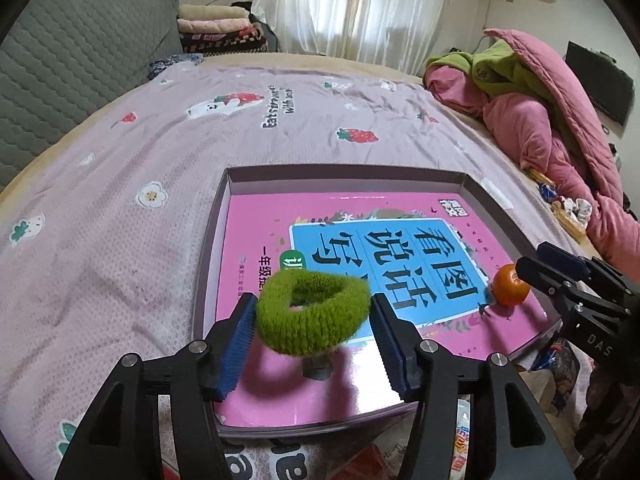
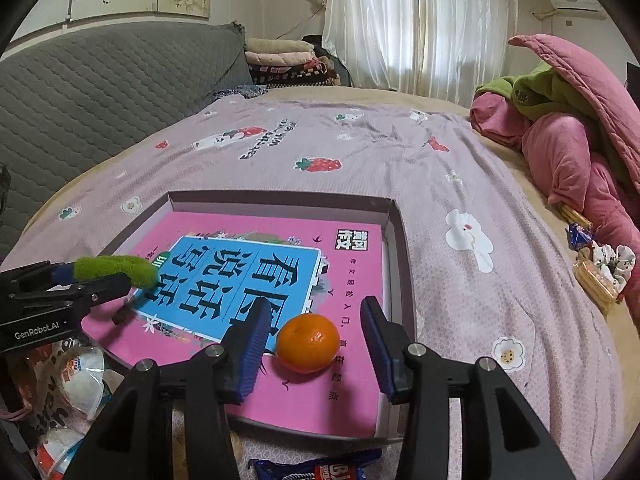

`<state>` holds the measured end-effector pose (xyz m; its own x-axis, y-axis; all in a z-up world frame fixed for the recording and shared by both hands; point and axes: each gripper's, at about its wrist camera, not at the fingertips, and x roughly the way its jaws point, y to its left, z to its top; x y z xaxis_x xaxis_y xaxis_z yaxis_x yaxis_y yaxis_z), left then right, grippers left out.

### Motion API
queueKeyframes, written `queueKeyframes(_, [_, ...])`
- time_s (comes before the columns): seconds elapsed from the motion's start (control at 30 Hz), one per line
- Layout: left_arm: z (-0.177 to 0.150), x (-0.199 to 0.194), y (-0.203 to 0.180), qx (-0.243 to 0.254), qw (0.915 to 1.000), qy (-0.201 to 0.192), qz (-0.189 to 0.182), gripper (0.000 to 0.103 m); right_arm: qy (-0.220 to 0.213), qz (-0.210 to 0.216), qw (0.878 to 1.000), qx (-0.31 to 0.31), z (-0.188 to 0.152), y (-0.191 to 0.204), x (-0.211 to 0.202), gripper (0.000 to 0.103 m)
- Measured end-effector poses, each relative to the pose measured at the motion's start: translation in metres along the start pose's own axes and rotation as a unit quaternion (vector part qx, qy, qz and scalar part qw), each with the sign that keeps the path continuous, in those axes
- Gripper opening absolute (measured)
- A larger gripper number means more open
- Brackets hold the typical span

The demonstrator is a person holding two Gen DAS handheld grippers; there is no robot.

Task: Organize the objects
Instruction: 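Open the left tool to drop the ring onto the book while the right tool releases the orange, then withdraw both tools from the tray back toward the pile of items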

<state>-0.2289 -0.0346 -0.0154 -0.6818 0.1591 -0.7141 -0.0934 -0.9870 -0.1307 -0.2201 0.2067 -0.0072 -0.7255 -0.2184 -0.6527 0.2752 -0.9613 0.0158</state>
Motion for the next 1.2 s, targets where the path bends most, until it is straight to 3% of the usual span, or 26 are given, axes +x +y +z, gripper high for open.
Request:
queueKeyframes(0.63, [0.002, -0.046, -0.003, -0.008, 0.9993, -0.036, 0.003, 0.066, -0.029, 0.016, 0.999, 0.01, 0.005, -0.003, -0.02, 0.066])
queueKeyframes(1.2, [-0.039, -0.118, -0.035, -0.008, 0.9982, -0.058, 0.009, 0.066, -0.095, 0.022, 0.995, -0.002, -0.013, 0.005, -0.101, 0.071])
